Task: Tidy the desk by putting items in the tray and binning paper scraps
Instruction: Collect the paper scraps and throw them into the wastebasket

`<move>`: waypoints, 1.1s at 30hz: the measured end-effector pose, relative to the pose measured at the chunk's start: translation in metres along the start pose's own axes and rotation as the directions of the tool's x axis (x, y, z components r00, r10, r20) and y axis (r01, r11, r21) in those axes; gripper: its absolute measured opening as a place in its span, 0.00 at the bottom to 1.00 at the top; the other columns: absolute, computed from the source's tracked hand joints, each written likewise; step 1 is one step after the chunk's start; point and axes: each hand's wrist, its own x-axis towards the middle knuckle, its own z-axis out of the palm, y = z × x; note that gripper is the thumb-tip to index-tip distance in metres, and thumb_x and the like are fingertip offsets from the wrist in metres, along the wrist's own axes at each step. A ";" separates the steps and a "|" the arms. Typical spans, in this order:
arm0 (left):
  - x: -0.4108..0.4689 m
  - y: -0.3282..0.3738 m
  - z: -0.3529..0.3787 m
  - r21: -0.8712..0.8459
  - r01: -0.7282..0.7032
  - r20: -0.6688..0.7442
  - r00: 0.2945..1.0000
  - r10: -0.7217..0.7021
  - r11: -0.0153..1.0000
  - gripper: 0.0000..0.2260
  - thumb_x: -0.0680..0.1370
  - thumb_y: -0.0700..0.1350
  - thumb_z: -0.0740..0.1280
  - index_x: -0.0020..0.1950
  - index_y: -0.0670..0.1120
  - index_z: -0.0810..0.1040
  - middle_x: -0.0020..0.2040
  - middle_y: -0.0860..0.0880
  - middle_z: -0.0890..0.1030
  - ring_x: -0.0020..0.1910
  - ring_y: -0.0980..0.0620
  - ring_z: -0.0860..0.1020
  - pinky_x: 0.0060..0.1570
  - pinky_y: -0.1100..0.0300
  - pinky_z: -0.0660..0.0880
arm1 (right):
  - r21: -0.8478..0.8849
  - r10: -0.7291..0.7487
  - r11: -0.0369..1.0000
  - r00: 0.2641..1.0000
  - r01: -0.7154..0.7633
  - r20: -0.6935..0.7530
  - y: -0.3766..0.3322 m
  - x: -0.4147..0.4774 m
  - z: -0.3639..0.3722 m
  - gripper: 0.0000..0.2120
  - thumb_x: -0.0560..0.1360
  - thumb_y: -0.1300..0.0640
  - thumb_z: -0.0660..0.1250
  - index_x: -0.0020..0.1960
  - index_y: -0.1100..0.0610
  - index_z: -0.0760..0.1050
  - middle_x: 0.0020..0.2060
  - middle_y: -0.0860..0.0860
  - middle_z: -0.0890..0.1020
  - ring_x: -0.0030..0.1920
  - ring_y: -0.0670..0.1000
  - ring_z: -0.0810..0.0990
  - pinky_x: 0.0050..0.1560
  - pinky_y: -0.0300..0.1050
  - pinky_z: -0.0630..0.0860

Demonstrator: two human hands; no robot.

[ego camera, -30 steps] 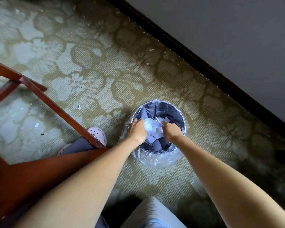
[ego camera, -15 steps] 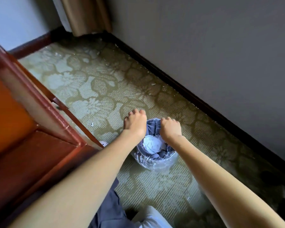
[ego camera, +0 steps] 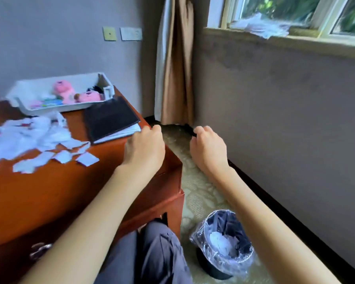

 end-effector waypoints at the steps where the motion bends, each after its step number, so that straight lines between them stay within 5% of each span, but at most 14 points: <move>1: -0.006 -0.017 -0.004 0.005 0.045 -0.016 0.999 -0.044 0.999 0.13 0.81 0.42 0.54 0.63 0.42 0.70 0.59 0.39 0.75 0.60 0.37 0.74 0.55 0.47 0.71 | 0.033 -0.031 0.999 0.999 0.031 -0.006 -0.018 -0.002 0.001 0.12 0.77 0.62 0.54 0.57 0.61 0.72 0.54 0.58 0.76 0.54 0.62 0.76 0.50 0.50 0.72; 7: -0.050 -0.120 -0.009 0.027 0.282 0.023 0.959 -0.282 0.959 0.17 0.81 0.40 0.53 0.69 0.43 0.64 0.64 0.39 0.72 0.62 0.38 0.72 0.56 0.48 0.71 | 0.227 -0.316 0.929 0.945 0.291 0.083 -0.128 -0.022 0.042 0.12 0.79 0.59 0.55 0.57 0.60 0.72 0.55 0.57 0.77 0.55 0.61 0.76 0.50 0.52 0.73; 14: -0.086 -0.197 -0.006 0.007 0.453 0.086 0.888 -0.452 0.891 0.23 0.81 0.39 0.52 0.76 0.45 0.51 0.74 0.41 0.59 0.72 0.42 0.62 0.67 0.51 0.64 | 0.209 -0.493 0.866 0.845 0.453 0.210 -0.203 -0.021 0.082 0.13 0.80 0.58 0.54 0.56 0.62 0.73 0.55 0.59 0.78 0.54 0.62 0.77 0.50 0.50 0.72; 16: -0.066 -0.230 0.026 -0.022 0.489 0.099 0.869 -0.485 0.872 0.23 0.81 0.41 0.53 0.76 0.45 0.52 0.76 0.41 0.53 0.73 0.41 0.58 0.70 0.50 0.60 | 0.235 -0.533 0.837 0.833 0.494 0.149 -0.217 -0.017 0.088 0.13 0.80 0.57 0.55 0.54 0.63 0.74 0.53 0.59 0.78 0.52 0.62 0.77 0.47 0.50 0.72; 18: -0.049 -0.260 0.050 -0.023 0.538 0.076 0.841 -0.535 0.843 0.22 0.81 0.53 0.52 0.74 0.48 0.58 0.77 0.44 0.50 0.71 0.37 0.59 0.71 0.44 0.59 | 0.246 -0.563 0.804 0.827 0.542 0.018 -0.228 -0.009 0.095 0.14 0.79 0.54 0.58 0.52 0.64 0.75 0.50 0.61 0.76 0.48 0.63 0.76 0.45 0.53 0.74; 21: -0.048 -0.284 0.043 0.022 0.569 0.053 0.821 -0.569 0.822 0.24 0.82 0.53 0.50 0.76 0.45 0.54 0.77 0.41 0.47 0.76 0.38 0.48 0.73 0.44 0.49 | 0.255 -0.533 0.823 0.845 0.507 0.040 -0.239 0.006 0.103 0.23 0.76 0.44 0.60 0.61 0.61 0.70 0.60 0.60 0.71 0.59 0.61 0.70 0.58 0.54 0.72; 23: -0.053 -0.289 0.027 -0.015 0.571 -0.001 0.821 -0.571 0.821 0.25 0.82 0.51 0.49 0.77 0.46 0.49 0.77 0.40 0.43 0.76 0.40 0.41 0.74 0.45 0.46 | 0.294 -0.529 0.831 0.833 0.471 0.161 -0.243 0.015 0.111 0.34 0.74 0.37 0.59 0.71 0.57 0.60 0.72 0.60 0.60 0.73 0.59 0.57 0.73 0.54 0.59; 25: -0.051 -0.298 0.026 -0.047 0.606 0.021 0.796 -0.605 0.794 0.28 0.81 0.56 0.49 0.77 0.47 0.46 0.77 0.40 0.40 0.76 0.39 0.38 0.74 0.44 0.44 | 0.309 -0.514 0.848 0.809 0.430 0.285 -0.248 0.022 0.119 0.41 0.72 0.32 0.57 0.76 0.53 0.50 0.76 0.58 0.50 0.77 0.56 0.47 0.76 0.53 0.49; 29: -0.038 -0.308 0.033 -0.081 0.594 0.126 0.802 -0.583 0.800 0.35 0.78 0.63 0.50 0.77 0.46 0.43 0.77 0.41 0.40 0.76 0.42 0.37 0.75 0.48 0.43 | 0.244 -0.502 0.864 0.776 0.440 0.381 -0.252 0.033 0.128 0.30 0.73 0.32 0.55 0.69 0.47 0.62 0.67 0.56 0.68 0.70 0.59 0.62 0.71 0.52 0.58; 33: -0.029 -0.309 0.032 -0.078 0.515 0.136 0.854 -0.502 0.854 0.33 0.78 0.62 0.51 0.77 0.46 0.48 0.78 0.43 0.48 0.77 0.45 0.46 0.75 0.51 0.46 | 0.215 -0.546 0.837 0.782 0.503 0.300 -0.255 0.035 0.127 0.20 0.77 0.40 0.55 0.66 0.47 0.69 0.62 0.55 0.71 0.63 0.58 0.68 0.63 0.50 0.65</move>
